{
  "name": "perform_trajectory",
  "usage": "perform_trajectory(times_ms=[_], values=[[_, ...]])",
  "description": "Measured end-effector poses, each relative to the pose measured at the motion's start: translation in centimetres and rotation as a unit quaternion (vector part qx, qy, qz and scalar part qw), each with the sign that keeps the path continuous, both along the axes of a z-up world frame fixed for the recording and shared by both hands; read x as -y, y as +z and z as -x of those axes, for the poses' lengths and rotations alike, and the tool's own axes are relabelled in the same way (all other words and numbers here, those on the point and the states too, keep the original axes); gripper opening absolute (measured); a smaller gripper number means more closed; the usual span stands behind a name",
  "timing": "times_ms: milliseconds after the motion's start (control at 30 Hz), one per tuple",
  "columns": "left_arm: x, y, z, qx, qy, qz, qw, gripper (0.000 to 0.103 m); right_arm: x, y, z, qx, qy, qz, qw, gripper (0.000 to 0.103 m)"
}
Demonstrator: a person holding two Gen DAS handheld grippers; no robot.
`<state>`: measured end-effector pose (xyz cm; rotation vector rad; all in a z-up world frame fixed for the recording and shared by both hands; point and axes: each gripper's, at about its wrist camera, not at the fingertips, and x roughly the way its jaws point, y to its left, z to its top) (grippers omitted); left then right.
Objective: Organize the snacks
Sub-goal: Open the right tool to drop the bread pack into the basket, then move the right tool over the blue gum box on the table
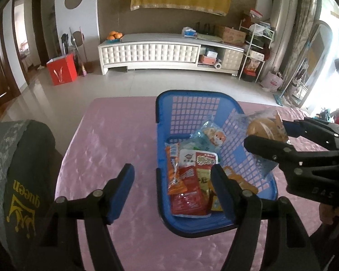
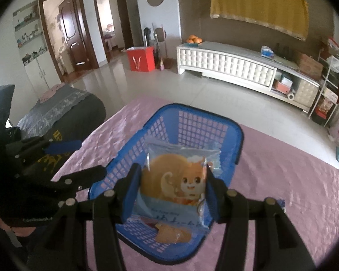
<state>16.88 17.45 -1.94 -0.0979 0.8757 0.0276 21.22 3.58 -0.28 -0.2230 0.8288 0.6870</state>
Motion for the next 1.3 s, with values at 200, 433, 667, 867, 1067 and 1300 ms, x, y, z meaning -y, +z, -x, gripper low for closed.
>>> perform_trajectory(times_ms=[200, 433, 667, 867, 1067, 1300], values=[[-1.2, -1.5, -0.5, -0.012, 0.009, 0.007, 0.9999, 0.068, -1.4, -1.8, -1.0, -0.016, 0.001, 0.025, 1.000, 0.057], [-1.9, -3.0, -0.9, -0.022, 0.014, 0.018, 0.9995, 0.068, -2.3, -3.6, -1.3, -0.018, 0.003, 0.054, 0.998, 0.057], [-2.2, -3.5, -0.8, -0.029, 0.026, 0.020, 0.9990, 0.068, -2.4, -4.9, -1.5, -0.036, 0.004, 0.068, 0.997, 0.061], [-1.2, -2.6, -0.3, -0.026, 0.025, 0.012, 0.9993, 0.068, -0.5, -3.0, -0.5, -0.015, 0.004, 0.030, 0.999, 0.089], [1.1, -0.9, 0.2, -0.013, 0.013, 0.004, 0.9998, 0.068, 1.9, -0.8, 0.1, 0.004, -0.004, 0.026, 1.000, 0.090], [4.4, 0.8, -0.3, -0.003, -0.012, -0.003, 0.9999, 0.068, 5.8, 1.0, 0.5, 0.021, -0.029, 0.010, 0.999, 0.091]])
